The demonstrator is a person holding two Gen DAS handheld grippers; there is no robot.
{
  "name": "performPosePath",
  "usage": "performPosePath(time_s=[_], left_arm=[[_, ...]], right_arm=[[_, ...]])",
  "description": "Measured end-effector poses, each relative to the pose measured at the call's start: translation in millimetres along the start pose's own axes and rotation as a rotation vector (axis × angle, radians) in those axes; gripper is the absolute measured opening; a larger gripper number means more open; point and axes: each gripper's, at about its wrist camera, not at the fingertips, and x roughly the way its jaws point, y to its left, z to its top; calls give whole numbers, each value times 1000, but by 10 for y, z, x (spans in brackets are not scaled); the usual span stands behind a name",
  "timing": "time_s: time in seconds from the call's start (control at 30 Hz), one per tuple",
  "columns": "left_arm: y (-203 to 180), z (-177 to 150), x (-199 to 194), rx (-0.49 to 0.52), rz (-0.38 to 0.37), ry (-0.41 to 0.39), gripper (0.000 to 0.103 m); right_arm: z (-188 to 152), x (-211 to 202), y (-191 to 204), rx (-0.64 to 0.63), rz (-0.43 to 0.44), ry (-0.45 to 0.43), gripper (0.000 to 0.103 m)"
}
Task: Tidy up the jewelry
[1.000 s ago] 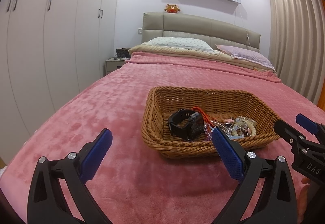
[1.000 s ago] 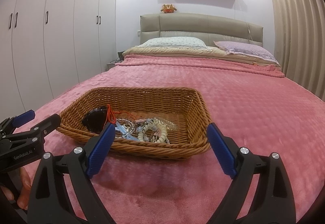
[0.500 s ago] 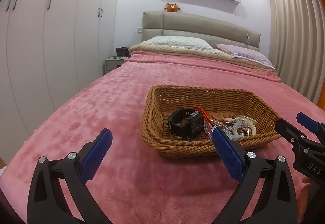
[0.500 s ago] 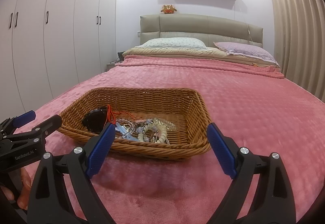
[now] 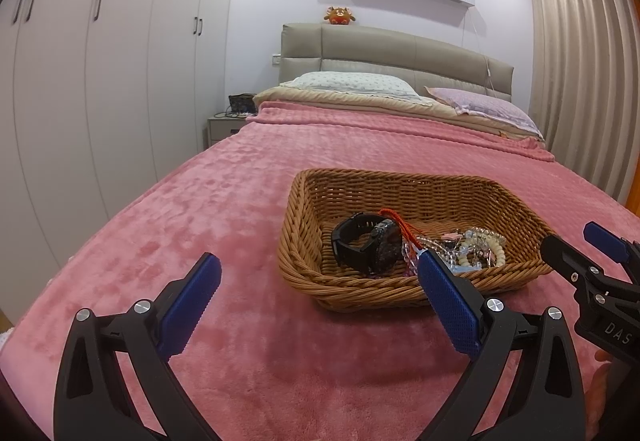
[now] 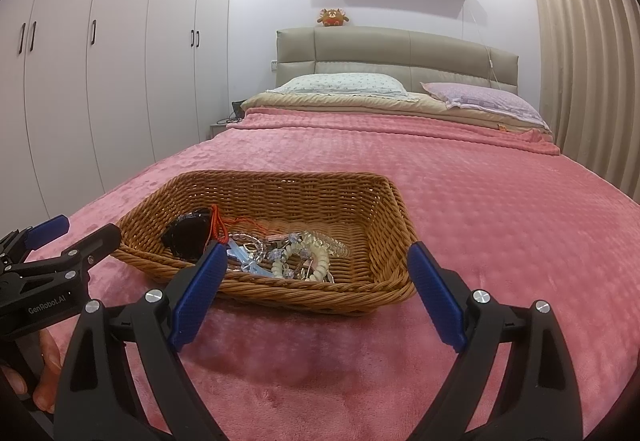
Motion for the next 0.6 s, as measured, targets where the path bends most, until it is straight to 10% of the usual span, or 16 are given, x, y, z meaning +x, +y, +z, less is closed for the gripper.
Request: performPosePath(time_s=[0.6], left_arm=[[-31,17,-40,24,1,-19,96]], right_arm=[[-2,11,2,3,2,2,90]])
